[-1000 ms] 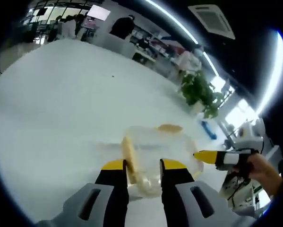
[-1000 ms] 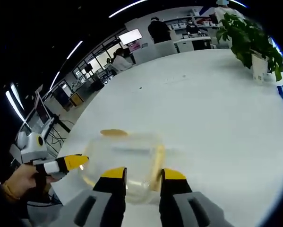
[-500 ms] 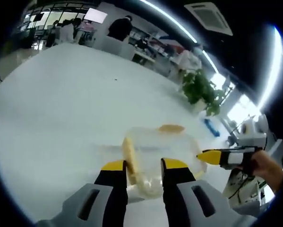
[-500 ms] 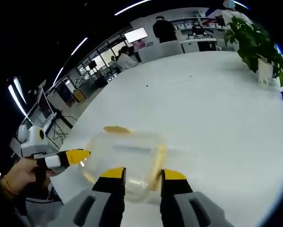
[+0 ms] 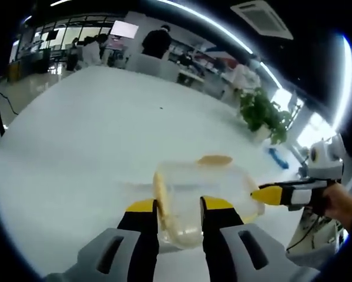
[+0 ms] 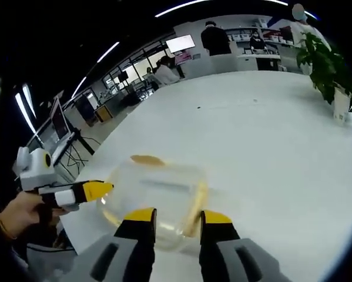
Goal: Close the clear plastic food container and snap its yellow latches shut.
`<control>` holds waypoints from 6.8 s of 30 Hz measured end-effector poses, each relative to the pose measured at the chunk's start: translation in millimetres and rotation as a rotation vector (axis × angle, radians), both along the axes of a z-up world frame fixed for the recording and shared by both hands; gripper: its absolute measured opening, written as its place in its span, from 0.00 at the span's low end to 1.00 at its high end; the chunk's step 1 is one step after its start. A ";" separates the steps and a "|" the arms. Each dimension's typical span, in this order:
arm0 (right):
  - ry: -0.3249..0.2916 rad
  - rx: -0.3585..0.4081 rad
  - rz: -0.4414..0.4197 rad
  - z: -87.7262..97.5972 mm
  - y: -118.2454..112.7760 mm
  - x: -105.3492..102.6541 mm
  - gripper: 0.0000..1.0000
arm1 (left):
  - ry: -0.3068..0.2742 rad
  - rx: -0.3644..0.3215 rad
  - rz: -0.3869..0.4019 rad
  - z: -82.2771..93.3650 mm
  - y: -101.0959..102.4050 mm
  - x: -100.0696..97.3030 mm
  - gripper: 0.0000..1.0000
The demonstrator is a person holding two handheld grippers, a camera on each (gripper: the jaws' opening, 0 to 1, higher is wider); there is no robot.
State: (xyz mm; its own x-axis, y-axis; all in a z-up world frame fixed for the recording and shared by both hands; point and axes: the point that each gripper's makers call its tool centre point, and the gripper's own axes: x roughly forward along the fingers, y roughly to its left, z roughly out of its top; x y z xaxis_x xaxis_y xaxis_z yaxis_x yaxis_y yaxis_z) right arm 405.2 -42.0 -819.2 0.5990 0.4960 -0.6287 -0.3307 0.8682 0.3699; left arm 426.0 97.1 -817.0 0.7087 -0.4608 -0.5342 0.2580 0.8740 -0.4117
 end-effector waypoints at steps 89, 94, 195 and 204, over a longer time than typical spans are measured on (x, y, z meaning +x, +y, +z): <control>-0.272 -0.113 0.605 57.7 72.1 41.4 0.42 | -0.332 0.331 -0.576 37.9 -47.3 4.8 0.58; -0.254 -0.090 0.621 53.0 76.1 35.4 0.39 | -0.314 0.322 -0.557 33.0 -42.4 6.7 0.59; -0.035 -0.212 1.026 0.4 83.5 48.8 0.41 | -0.435 0.664 -0.968 -1.3 -68.6 -31.8 0.40; 0.085 -0.289 1.056 -2.9 83.3 47.5 0.40 | -0.376 0.612 -0.921 -0.2 -66.6 -29.7 0.38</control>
State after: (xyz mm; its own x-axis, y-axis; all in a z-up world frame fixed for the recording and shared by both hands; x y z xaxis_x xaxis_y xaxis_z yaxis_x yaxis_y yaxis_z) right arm 452.6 41.3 -822.2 -0.0915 0.5611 -0.8227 -0.9416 0.2200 0.2548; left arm 396.3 30.5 -817.2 0.4014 -0.6216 -0.6727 0.9140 0.3188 0.2508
